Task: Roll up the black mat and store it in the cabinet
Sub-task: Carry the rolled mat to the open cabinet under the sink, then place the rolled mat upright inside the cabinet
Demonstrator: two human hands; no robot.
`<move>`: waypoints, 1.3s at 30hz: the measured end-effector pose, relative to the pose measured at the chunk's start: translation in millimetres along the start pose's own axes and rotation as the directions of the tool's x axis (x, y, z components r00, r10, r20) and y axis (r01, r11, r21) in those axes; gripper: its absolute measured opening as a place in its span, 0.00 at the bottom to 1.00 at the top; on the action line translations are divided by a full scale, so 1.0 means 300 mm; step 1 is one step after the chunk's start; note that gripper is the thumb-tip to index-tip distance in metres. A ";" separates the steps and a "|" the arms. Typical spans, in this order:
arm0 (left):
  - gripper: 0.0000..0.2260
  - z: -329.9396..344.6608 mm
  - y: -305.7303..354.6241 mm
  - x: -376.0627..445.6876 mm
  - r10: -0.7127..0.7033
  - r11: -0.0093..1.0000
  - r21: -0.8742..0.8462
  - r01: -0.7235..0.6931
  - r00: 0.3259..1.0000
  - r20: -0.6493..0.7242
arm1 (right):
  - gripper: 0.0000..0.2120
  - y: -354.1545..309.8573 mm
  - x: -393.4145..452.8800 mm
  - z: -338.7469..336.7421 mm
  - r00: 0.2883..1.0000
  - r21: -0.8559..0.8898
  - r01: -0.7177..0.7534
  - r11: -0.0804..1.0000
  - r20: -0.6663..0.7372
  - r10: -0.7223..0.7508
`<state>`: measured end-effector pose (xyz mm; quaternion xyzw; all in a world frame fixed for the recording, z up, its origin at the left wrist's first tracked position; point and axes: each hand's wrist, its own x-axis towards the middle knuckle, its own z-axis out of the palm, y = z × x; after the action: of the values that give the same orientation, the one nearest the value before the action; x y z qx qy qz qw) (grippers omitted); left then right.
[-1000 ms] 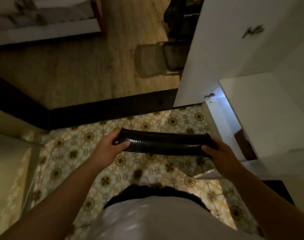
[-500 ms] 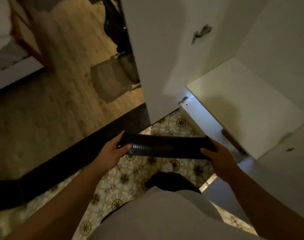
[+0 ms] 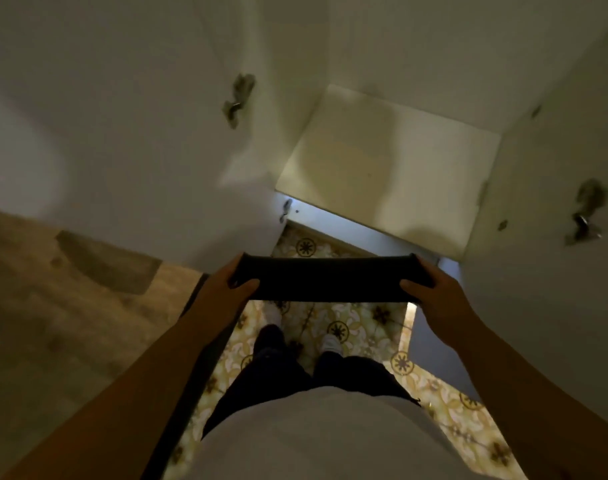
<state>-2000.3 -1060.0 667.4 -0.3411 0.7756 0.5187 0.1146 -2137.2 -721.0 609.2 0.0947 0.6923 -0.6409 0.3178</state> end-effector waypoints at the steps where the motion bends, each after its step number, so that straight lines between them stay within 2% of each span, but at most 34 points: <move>1: 0.29 0.001 0.013 0.046 0.012 1.000 0.002 -0.012 1.000 0.024 | 0.27 -0.003 0.009 -0.002 0.999 0.028 -0.004 1.000 -0.033 0.005; 5: 0.29 -0.013 0.044 0.232 0.025 0.999 -0.024 -0.022 0.988 0.150 | 0.30 0.008 0.024 0.018 0.989 0.056 -0.004 0.998 -0.144 0.012; 12: 0.28 -0.024 0.014 0.565 0.033 0.999 -0.031 -0.024 0.943 0.330 | 0.21 0.103 0.073 0.120 0.957 0.158 0.017 0.987 -0.287 0.030; 17: 0.25 0.037 -0.051 0.750 0.008 0.998 -0.064 0.021 0.911 0.413 | 0.27 0.225 0.221 0.137 0.937 0.254 -0.031 0.967 -0.330 0.116; 24: 0.26 0.261 -0.345 1.098 -0.051 0.996 -0.053 0.077 0.922 0.383 | 0.24 0.541 0.605 0.122 0.910 0.290 -0.096 0.952 -0.363 0.202; 30: 0.27 0.537 -0.696 1.484 -0.014 0.998 -0.054 0.033 0.948 0.319 | 0.24 0.927 1.032 0.066 0.929 0.184 -0.068 0.981 -0.348 0.129; 34: 0.27 0.670 -0.866 1.676 0.019 0.996 -0.088 0.009 0.949 0.313 | 0.23 1.121 1.293 0.039 0.937 0.187 -0.034 0.982 -0.336 0.096; 39: 0.26 0.797 -1.000 1.869 0.077 0.976 -0.217 -0.032 0.976 0.204 | 0.25 1.292 1.580 0.032 0.961 0.277 0.028 0.960 -0.273 0.050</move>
<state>-2263.6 -1147.7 47.4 -0.2726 0.7084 0.6347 0.1450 -2295.2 -798.7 22.8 0.2312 0.6324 -0.7104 0.2048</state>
